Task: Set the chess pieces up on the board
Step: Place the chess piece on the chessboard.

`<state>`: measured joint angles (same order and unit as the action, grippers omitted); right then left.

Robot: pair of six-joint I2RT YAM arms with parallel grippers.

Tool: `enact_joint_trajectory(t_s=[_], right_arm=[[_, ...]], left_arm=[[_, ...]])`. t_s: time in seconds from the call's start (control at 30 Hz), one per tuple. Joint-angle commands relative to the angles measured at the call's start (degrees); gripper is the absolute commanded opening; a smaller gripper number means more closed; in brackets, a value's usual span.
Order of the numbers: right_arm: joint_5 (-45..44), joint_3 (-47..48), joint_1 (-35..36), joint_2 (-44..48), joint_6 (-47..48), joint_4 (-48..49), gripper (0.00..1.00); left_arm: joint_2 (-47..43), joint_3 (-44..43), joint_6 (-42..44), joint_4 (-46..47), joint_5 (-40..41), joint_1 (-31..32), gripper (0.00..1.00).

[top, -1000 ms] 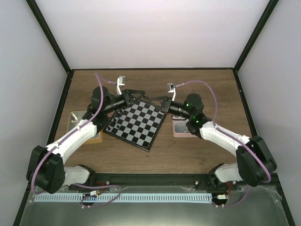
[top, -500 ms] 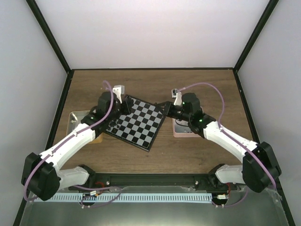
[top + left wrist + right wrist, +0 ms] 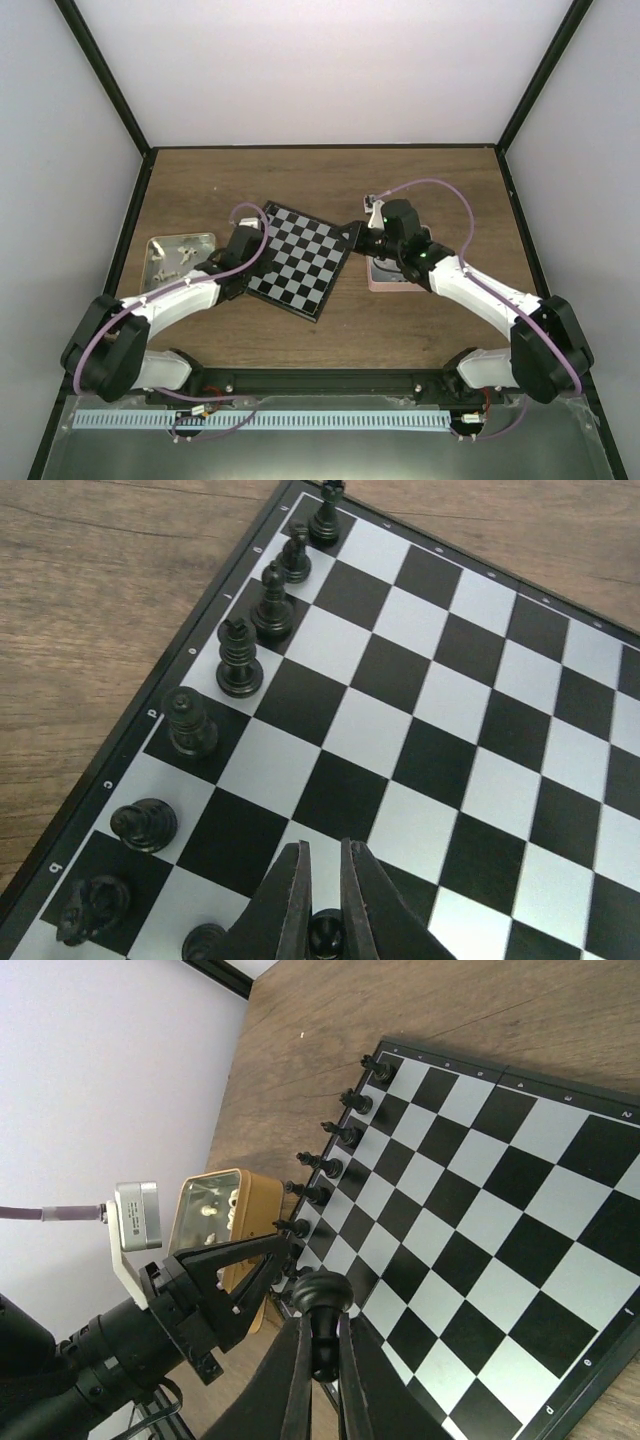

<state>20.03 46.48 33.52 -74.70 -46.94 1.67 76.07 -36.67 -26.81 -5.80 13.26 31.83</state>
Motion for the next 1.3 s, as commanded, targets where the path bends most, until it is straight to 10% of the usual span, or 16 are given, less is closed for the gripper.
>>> enact_joint_trajectory(t_s=[0.0,1.27], right_arm=[[-0.7,2.2,0.2,-0.8,1.2,-0.6,0.01],[-0.4,2.8,0.2,-1.0,1.1,-1.6,0.01]], left_arm=[[2.7,1.4,1.2,7.8,5.1,0.3,0.05],[14.5,-1.6,1.6,10.1,14.3,0.0,0.12]])
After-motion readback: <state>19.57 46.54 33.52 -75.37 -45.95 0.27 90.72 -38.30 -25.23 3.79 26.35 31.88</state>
